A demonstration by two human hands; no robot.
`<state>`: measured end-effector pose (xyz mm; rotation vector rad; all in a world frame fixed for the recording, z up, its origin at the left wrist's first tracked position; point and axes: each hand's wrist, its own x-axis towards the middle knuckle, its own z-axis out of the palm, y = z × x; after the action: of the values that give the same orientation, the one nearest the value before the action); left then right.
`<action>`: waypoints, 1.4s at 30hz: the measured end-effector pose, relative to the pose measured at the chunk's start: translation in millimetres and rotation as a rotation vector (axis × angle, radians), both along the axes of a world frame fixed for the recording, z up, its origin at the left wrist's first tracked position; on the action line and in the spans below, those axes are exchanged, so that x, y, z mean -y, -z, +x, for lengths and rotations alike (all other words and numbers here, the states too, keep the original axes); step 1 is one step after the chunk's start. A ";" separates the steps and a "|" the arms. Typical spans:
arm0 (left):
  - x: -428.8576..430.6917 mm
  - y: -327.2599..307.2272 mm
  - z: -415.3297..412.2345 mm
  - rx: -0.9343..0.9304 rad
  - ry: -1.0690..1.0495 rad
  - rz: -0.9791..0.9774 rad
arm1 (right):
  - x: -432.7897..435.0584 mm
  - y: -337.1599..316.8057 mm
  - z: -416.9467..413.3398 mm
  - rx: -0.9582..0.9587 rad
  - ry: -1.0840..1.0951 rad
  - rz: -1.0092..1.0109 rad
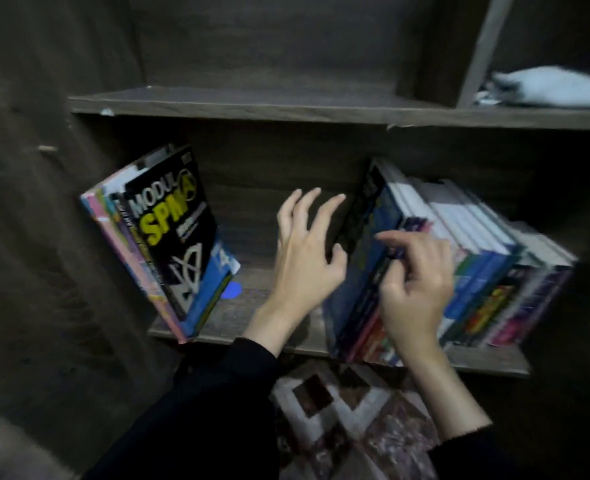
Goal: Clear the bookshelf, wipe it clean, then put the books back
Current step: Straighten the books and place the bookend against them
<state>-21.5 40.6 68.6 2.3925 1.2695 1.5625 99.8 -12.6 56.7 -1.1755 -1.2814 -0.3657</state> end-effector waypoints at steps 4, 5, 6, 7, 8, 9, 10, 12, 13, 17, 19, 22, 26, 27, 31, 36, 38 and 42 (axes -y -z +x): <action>15.5 -20.1 54.3 -0.121 0.198 -0.095 | 17.0 -13.0 56.9 0.049 0.245 -0.114; 16.5 -22.5 62.2 -0.162 0.201 -0.099 | 15.7 -11.6 63.8 0.057 0.272 -0.208; 16.4 -23.9 67.7 -0.194 0.182 -0.089 | 14.3 -9.7 68.1 0.077 0.290 -0.291; 15.0 -24.3 70.8 -0.218 0.152 -0.081 | 12.9 -7.4 70.0 0.101 0.297 -0.354; 13.7 -24.5 71.9 -0.241 0.120 -0.082 | 12.0 -4.7 70.4 0.115 0.293 -0.397; 12.7 -24.6 71.6 -0.262 0.091 -0.086 | 12.0 -2.6 69.0 0.117 0.284 -0.416; 12.5 -24.4 70.5 -0.276 0.067 -0.086 | 12.9 -1.5 66.3 0.104 0.270 -0.405; 13.8 -25.7 66.1 -0.262 0.038 -0.093 | 17.3 -0.7 57.0 0.043 0.193 -0.312; 14.5 -26.6 62.8 -0.236 0.033 -0.119 | 19.8 2.6 51.4 0.032 0.134 -0.250; 10.2 -24.5 44.9 -0.165 0.038 -0.284 | 26.7 35.2 18.7 0.018 -0.209 -0.237; 8.8 -22.4 35.7 -0.133 0.093 -0.323 | 21.9 61.7 2.7 -0.072 -0.361 -0.425; 11.5 -22.9 26.2 -0.081 0.157 -0.335 | 3.7 110.5 -13.6 -0.125 -0.451 -0.706; 6.4 -19.8 5.6 -0.003 0.162 -0.316 | -15.8 135.7 -28.3 -0.173 -0.409 -0.812; 5.8 -18.7 -0.7 0.015 0.163 -0.309 | -18.9 137.6 -32.0 -0.145 -0.385 -0.824; 3.7 -16.1 -30.3 0.106 0.083 -0.294 | -24.5 137.8 -53.0 0.039 -0.274 -0.940; -10.0 -18.8 -74.4 0.126 -0.091 -0.290 | -44.4 130.5 -91.2 0.085 -0.359 -0.995; -15.3 -20.7 -94.2 0.122 -0.133 -0.288 | -53.6 130.0 -110.5 0.088 -0.415 -0.978; -23.3 -26.0 -132.1 0.078 -0.187 -0.244 | -71.9 134.0 -157.1 0.066 -0.538 -0.964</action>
<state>-153.5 63.9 94.6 2.0988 1.6029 1.4288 -57.3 59.4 -77.4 -1.5141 -1.8368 0.6957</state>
